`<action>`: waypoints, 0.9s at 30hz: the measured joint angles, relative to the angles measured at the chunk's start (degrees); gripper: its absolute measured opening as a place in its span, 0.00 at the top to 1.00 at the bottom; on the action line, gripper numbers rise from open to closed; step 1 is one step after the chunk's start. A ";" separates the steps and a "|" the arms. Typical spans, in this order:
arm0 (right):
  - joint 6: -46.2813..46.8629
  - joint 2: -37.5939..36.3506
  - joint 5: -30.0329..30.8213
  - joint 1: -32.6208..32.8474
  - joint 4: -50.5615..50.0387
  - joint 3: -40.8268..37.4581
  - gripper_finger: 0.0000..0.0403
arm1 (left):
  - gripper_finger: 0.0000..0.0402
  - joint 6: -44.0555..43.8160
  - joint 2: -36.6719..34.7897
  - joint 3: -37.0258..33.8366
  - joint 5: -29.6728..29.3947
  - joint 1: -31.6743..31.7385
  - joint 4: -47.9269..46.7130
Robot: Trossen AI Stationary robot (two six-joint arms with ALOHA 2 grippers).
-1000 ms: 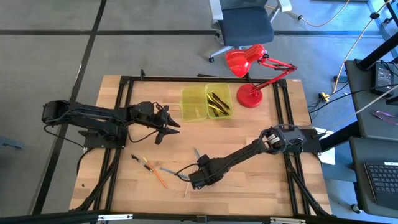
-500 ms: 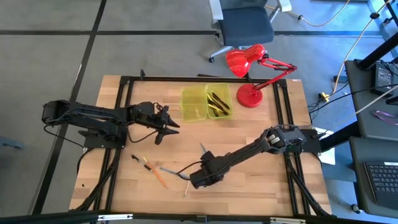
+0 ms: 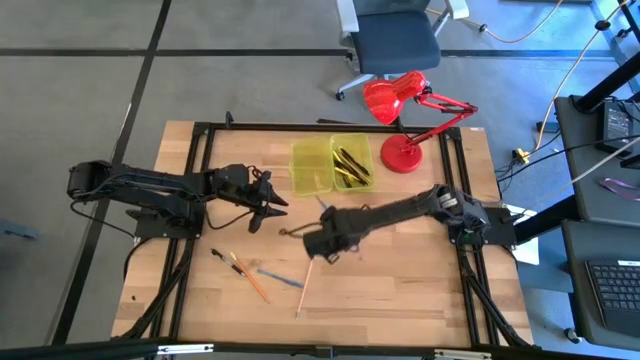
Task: Pick & place school supplies into a supply box
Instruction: Put the purple scissors into the yellow supply box
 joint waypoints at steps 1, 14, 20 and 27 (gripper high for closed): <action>-0.99 -1.32 0.16 -0.96 0.10 -1.06 0.81 | 0.68 0.00 0.00 0.00 0.02 0.01 0.00; -19.02 -15.72 0.83 -21.67 17.65 -26.66 0.81 | 0.68 5.44 0.00 0.00 -0.02 0.00 -2.26; -25.43 -16.07 0.86 -30.84 29.55 -34.62 0.81 | 0.68 4.48 0.00 0.00 -0.07 0.02 -2.29; -27.20 -16.09 -2.39 -35.38 38.98 -38.01 0.81 | 0.68 2.29 0.00 0.00 -0.04 0.00 -2.43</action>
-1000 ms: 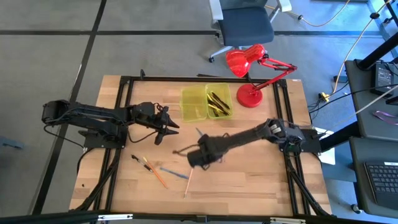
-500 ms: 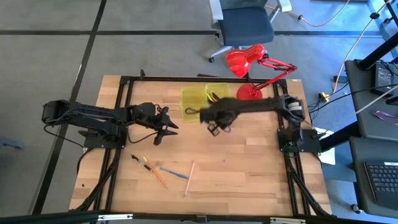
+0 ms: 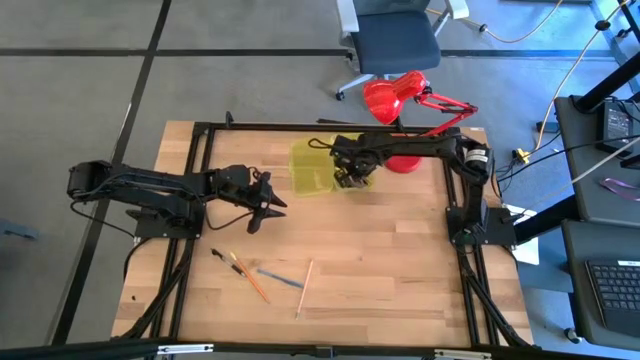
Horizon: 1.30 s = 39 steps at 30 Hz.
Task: Pick & place school supplies into a supply box
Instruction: Put the purple scissors into the yellow supply box, then put the black transparent pen into the yellow supply box
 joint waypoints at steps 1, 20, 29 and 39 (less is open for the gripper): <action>0.04 0.00 -0.08 -0.16 0.14 -0.19 0.80 | 0.68 -0.79 0.00 0.00 0.00 0.02 0.00; 0.17 0.00 0.62 -0.33 -0.18 -0.21 0.79 | 0.68 -13.46 0.00 0.00 0.04 0.00 0.00; -2.57 0.02 0.67 -0.33 -1.49 -0.21 0.79 | 0.68 -16.04 0.00 0.00 0.04 0.00 0.00; -3.59 0.02 0.42 -0.33 -1.54 -0.21 0.68 | 0.68 -16.05 0.00 0.00 0.04 0.00 0.00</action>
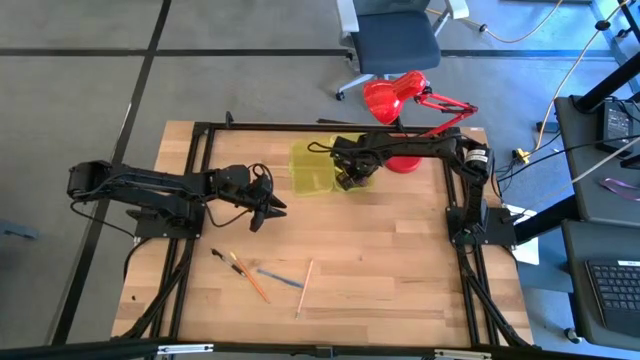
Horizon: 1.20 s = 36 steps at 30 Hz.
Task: Pick & place school supplies into a supply box
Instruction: Put the black transparent pen into the yellow supply box
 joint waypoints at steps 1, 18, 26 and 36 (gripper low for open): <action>-0.66 0.00 0.00 0.00 0.02 0.00 0.67 | 0.68 -0.13 0.00 0.00 0.00 0.00 0.01; -20.16 -21.37 -0.31 16.30 18.47 -15.13 0.65 | 0.68 -1.26 0.02 0.00 0.07 -1.89 1.89; -26.09 -34.34 -5.85 25.19 42.34 -36.16 0.65 | 0.67 -2.72 0.07 0.00 -0.32 -1.92 2.65; -25.99 -36.63 -5.82 24.80 49.95 -44.89 0.65 | 0.44 -3.45 0.07 0.00 0.39 -1.92 6.42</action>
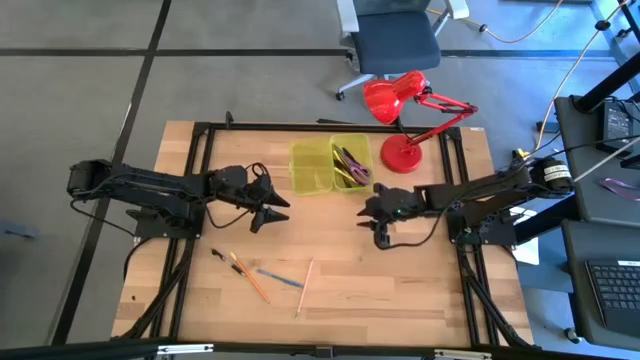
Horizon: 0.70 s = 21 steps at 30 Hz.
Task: Pick & place school supplies into a supply box
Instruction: Put the black transparent pen into the yellow supply box
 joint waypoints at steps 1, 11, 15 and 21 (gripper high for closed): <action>-0.09 0.00 0.01 -0.10 0.05 0.00 0.65 | 0.43 -0.51 0.00 0.00 0.01 -0.02 -0.02; -1.94 0.02 0.05 -0.63 1.74 0.00 0.65 | 0.44 -3.34 0.02 1.68 0.84 -3.04 -2.78; -1.88 0.02 0.03 -1.59 1.52 0.00 0.65 | 0.47 0.27 0.02 8.10 -3.36 -8.58 -15.03; -1.83 0.02 0.05 -3.50 1.52 0.00 0.65 | 0.52 -1.37 0.59 18.74 -18.06 -18.68 -43.02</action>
